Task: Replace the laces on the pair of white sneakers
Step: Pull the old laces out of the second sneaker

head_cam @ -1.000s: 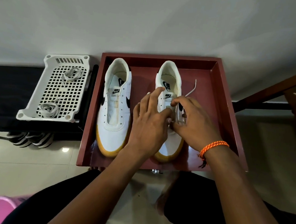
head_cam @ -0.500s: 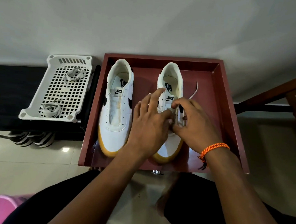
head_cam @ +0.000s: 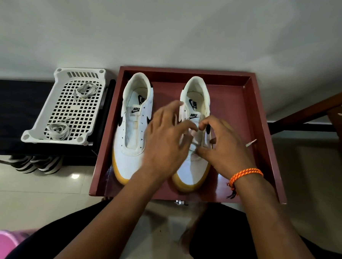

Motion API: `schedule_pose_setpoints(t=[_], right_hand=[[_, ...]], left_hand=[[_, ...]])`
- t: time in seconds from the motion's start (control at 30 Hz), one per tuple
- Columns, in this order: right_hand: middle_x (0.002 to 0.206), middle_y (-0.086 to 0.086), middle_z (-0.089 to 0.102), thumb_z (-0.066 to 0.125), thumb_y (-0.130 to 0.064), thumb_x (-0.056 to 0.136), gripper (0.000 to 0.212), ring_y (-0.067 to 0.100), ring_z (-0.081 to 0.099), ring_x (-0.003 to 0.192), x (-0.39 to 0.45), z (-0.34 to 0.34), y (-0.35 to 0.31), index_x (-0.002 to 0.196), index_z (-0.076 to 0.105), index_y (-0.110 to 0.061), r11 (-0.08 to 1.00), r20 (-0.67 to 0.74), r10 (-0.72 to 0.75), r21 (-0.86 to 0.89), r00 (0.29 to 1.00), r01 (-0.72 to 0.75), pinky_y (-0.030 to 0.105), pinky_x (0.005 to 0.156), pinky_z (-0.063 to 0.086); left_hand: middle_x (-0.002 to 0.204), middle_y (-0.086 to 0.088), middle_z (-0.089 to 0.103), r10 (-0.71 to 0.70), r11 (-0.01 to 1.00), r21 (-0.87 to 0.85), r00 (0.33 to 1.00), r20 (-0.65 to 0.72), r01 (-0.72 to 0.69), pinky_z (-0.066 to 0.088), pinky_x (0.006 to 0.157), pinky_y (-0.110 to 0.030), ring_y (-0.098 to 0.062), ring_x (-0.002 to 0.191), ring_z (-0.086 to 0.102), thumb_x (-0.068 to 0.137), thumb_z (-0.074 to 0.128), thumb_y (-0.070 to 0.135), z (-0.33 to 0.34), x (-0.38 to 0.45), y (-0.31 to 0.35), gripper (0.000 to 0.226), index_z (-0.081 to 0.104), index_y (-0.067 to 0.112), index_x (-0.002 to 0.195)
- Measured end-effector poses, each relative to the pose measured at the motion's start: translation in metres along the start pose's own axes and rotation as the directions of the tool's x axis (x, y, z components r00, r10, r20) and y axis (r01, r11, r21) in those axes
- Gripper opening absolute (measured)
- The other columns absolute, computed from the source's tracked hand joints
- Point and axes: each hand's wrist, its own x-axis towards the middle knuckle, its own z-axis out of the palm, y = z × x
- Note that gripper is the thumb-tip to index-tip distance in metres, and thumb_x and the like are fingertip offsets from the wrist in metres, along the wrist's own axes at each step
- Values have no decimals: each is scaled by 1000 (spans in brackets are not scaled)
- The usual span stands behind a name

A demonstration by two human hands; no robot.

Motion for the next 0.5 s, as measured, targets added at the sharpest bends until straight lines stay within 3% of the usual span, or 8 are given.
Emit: schedule_pose_setpoints(t=[0.1, 0.2, 0.37, 0.5], right_hand=[[121, -19, 53, 82, -27, 81, 46, 21, 66, 90, 1, 0, -1, 111, 51, -40, 1000, 5, -5, 1, 1000, 5, 50, 74, 61], [120, -21, 53, 86, -25, 77, 51, 21, 66, 89, 1, 2, 0, 111, 51, -39, 1000, 8, 0, 1, 1000, 0, 50, 73, 62], [121, -20, 53, 83, -30, 81, 45, 20, 66, 91, 0, 1, -1, 112, 51, -38, 1000, 4, -14, -2, 1000, 14, 49, 74, 62], [120, -23, 52, 82, -32, 84, 44, 17, 66, 91, -1, 0, -2, 113, 51, -40, 1000, 8, -13, -12, 1000, 13, 49, 73, 62]], left_hand=[[167, -3, 38, 56, 993, 93, 990, 132, -69, 45, 107, -61, -36, 153, 33, 97, 72, 27, 9, -7, 8, 6, 74, 21, 94], [167, -3, 37, 37, 991, 124, 996, 83, -47, 48, 104, -58, -36, 152, 34, 98, 72, 26, 5, -3, 2, 8, 72, 19, 93], [174, -2, 27, 114, 977, 160, 982, 153, -138, 35, 119, -61, -36, 159, 24, 101, 64, 32, 7, -8, -3, 11, 73, 26, 107], [171, -2, 31, 92, 988, 115, 987, 128, -107, 39, 114, -61, -36, 155, 29, 98, 67, 23, 14, -9, 3, 4, 70, 20, 98]])
